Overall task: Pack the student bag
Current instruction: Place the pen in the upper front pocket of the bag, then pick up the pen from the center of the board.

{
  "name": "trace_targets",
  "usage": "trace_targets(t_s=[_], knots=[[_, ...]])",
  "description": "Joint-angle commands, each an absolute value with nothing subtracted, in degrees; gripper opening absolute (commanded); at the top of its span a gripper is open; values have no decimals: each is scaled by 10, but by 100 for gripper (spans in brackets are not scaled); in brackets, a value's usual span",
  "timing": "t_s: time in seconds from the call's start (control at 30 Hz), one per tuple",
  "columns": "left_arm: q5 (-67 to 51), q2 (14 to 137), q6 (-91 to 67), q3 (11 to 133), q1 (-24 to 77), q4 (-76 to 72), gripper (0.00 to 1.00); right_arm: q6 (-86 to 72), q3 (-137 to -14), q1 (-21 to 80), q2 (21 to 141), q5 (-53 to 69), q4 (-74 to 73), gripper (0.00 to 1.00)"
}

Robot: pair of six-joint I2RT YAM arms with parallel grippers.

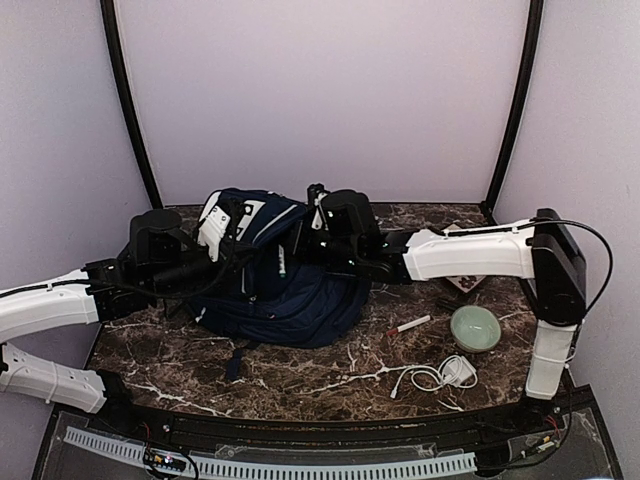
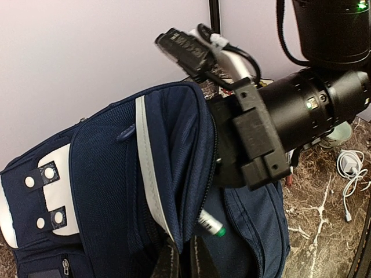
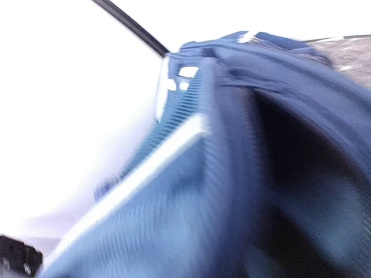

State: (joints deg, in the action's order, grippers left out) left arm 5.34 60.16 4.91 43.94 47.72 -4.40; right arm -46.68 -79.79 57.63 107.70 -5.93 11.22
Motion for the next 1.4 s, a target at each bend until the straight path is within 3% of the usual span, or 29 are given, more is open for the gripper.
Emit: trace_targets(t_s=[0.0, 0.03, 0.17, 0.33, 0.53, 0.77, 1.07, 1.17, 1.37], knots=[[54, 581, 58, 453, 472, -97, 0, -501, -875, 575, 1137, -9, 183, 0], [55, 580, 58, 453, 472, -97, 0, -507, -885, 575, 1150, -8, 185, 1], [60, 573, 61, 452, 471, -99, 0, -502, -912, 574, 1172, -7, 155, 28], [62, 570, 62, 452, 471, -99, 0, -415, -903, 576, 1129, -10, 53, 50], [66, 569, 64, 451, 469, -100, 0, -219, -928, 569, 1061, 84, -151, 52], [63, 569, 60, 451, 465, -101, 0, -58, -873, 462, 977, 245, -438, 57], [60, 576, 58, 449, 461, -102, 0, 0, -810, 414, 1001, 28, -557, 62], [59, 576, 59, 450, 461, -101, 0, 38, -812, 418, 1039, -28, -576, 76], [64, 574, 63, 449, 461, -101, 0, 136, -765, 428, 1054, -12, -561, 78]])
